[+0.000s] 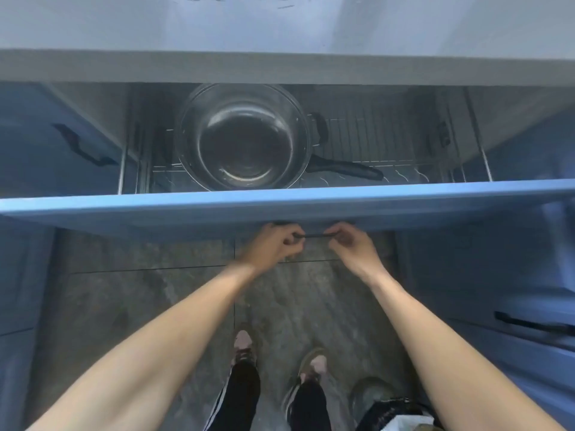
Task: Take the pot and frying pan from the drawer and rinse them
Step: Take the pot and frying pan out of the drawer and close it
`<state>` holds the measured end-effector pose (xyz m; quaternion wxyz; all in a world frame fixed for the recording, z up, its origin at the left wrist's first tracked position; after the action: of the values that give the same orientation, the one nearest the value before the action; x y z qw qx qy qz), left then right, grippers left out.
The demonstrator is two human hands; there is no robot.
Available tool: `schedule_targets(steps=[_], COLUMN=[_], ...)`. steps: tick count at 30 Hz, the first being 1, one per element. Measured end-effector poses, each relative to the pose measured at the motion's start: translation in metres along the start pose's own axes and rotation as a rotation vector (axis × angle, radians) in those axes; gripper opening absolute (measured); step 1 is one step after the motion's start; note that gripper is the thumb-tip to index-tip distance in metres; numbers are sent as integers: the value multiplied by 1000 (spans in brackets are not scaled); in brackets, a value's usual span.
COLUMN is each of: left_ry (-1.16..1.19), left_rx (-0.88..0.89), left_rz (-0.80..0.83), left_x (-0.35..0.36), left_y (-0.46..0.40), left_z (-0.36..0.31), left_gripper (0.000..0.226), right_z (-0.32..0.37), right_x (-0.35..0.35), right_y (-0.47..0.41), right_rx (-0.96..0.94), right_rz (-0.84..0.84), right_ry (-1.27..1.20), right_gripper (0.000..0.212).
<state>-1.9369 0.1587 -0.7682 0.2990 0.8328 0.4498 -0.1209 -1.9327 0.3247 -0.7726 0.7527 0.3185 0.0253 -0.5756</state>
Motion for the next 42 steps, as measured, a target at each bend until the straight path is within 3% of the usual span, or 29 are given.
schedule_targets(steps=[9, 17, 22, 26, 30, 33, 36, 39, 42], left_ry=[-61, -87, 3, 11, -20, -57, 6, 141, 152], left_rx=[-3, -81, -66, -90, -173, -168, -53, 49, 35], left_rz=[-4, -55, -43, -79, -22, 91, -15, -214, -421], left_x=[56, 88, 107, 115, 123, 130, 97, 14, -93], left_y=[72, 114, 130, 142, 152, 172, 223, 294, 321], left_z=[-6, -9, 3, 3, 3, -11, -51, -105, -132], left_gripper=[14, 15, 12, 17, 33, 58, 47, 22, 17], right_z=[-30, -53, -67, -70, -66, -60, -27, 43, 118], right_x=[20, 37, 45, 53, 54, 62, 53, 16, -41], right_y=[82, 127, 148, 156, 165, 181, 213, 258, 270], right_rx=[10, 20, -6, 14, 53, 112, 94, -11, -88], right_rz=[88, 47, -3, 13, 52, 225, 423, 545, 470], right_ry=[-5, 20, 6, 23, 73, 146, 283, 83, -125], right_gripper=[17, 6, 17, 6, 22, 53, 66, 30, 15])
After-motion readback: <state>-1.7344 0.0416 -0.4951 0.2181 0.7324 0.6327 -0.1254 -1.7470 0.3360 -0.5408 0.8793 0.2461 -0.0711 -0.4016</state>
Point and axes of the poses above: each hand's wrist, its own y-axis away from the middle knuckle, its own x-axis out of the palm, z = x × y, the point moved 8 cm from there along -y, towards the middle knuckle, and after that the axes turned 6 degrees about z, right-handed, at the moved point
